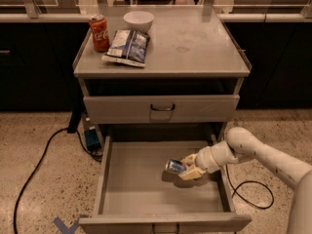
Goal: Pick redbull can from middle drawer and place on counter
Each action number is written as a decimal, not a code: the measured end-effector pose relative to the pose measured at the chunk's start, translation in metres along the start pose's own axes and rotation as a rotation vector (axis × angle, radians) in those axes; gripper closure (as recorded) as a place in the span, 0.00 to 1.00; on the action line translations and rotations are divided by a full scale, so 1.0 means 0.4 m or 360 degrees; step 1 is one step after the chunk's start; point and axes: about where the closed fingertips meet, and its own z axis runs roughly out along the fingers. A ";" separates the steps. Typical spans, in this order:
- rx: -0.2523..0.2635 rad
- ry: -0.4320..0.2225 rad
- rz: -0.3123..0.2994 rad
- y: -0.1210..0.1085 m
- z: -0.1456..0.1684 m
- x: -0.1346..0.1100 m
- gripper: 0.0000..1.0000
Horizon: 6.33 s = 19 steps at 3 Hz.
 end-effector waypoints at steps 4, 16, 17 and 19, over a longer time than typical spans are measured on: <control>0.0100 -0.0344 -0.0266 0.004 -0.340 -0.290 1.00; 0.0371 -0.0730 -0.0648 -0.259 -0.751 -1.002 1.00; 0.0370 -0.0624 -0.0611 -0.287 -0.706 -0.991 1.00; 0.0418 -0.0631 -0.0593 -0.310 -0.707 -0.991 1.00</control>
Offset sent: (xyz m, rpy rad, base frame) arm 0.0401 -0.0509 0.2225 0.2302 -0.2086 0.0225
